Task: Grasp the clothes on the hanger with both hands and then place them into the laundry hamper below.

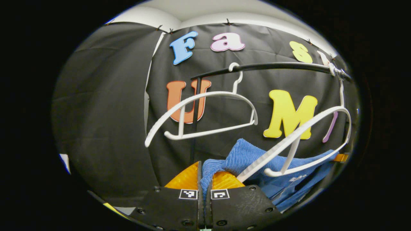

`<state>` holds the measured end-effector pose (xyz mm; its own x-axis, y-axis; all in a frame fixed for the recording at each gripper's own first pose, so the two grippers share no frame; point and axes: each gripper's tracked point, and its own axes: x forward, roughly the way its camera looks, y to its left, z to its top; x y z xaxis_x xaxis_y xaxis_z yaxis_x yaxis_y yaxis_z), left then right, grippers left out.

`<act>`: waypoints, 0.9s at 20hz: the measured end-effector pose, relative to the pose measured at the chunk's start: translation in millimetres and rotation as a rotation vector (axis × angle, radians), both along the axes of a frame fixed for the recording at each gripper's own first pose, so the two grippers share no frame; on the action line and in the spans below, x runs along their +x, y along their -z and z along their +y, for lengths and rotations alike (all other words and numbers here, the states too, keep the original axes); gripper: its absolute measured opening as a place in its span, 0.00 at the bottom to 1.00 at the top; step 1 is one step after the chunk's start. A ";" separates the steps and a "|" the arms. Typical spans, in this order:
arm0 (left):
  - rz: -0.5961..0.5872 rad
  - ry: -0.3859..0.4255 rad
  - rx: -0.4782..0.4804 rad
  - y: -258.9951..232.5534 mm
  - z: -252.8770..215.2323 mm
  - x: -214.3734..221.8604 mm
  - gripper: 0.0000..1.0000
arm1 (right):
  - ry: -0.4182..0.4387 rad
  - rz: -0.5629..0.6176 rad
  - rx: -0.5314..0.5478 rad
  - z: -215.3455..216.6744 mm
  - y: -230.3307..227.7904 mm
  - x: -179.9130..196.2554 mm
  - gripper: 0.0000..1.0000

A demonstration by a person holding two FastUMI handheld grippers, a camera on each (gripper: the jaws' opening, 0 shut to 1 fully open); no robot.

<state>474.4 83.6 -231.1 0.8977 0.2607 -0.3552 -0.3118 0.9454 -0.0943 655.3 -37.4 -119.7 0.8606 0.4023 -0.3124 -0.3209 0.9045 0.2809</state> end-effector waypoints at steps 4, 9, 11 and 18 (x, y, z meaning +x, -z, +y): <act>0.065 -0.015 0.019 25.5 5.0 -23.0 0.01 | -0.005 0.047 -0.011 8.2 27.0 -16.1 0.05; 0.105 0.026 0.037 38.3 -17.5 -55.3 0.05 | 0.005 0.104 0.003 21.6 51.6 -54.3 0.05; 0.110 0.056 0.038 37.2 -31.6 -65.8 0.01 | 0.004 0.117 0.012 30.8 55.7 -73.6 0.05; 0.076 0.226 0.001 15.0 -105.0 -91.1 0.01 | -0.052 0.111 0.035 95.3 37.4 -146.0 0.05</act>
